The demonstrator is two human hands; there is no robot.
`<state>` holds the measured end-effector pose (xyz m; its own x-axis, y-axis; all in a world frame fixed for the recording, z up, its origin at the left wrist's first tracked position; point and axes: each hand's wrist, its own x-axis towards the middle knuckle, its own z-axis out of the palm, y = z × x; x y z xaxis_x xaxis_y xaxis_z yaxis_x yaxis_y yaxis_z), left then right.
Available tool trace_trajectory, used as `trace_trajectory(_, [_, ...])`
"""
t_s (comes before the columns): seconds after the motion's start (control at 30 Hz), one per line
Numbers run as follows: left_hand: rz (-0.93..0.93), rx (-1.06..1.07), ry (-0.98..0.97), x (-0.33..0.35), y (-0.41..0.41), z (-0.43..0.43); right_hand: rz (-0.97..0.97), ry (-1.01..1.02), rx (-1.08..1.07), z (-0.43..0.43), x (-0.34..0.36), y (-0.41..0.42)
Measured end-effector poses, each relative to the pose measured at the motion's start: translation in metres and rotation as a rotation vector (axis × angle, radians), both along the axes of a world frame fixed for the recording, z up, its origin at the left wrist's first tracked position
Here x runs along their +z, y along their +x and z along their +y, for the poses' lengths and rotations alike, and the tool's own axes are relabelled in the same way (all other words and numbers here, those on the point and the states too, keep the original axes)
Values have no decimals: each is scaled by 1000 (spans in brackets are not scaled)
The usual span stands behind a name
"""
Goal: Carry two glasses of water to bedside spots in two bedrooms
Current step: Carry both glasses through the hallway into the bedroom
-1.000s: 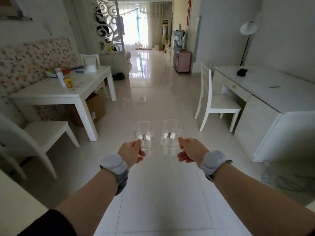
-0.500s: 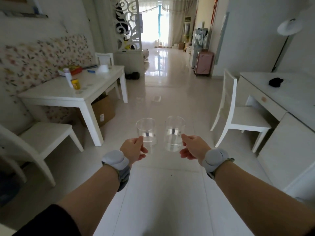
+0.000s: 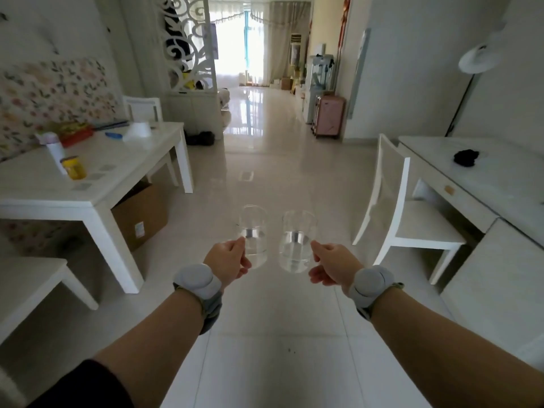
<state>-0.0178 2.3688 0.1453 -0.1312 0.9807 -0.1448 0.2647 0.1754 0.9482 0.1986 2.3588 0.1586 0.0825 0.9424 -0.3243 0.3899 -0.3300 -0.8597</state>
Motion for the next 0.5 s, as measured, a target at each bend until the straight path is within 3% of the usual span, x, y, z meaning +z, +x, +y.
trace_trajectory(0.5, [6,21,-47,-6,70,238,12,37,38,241,-4,80])
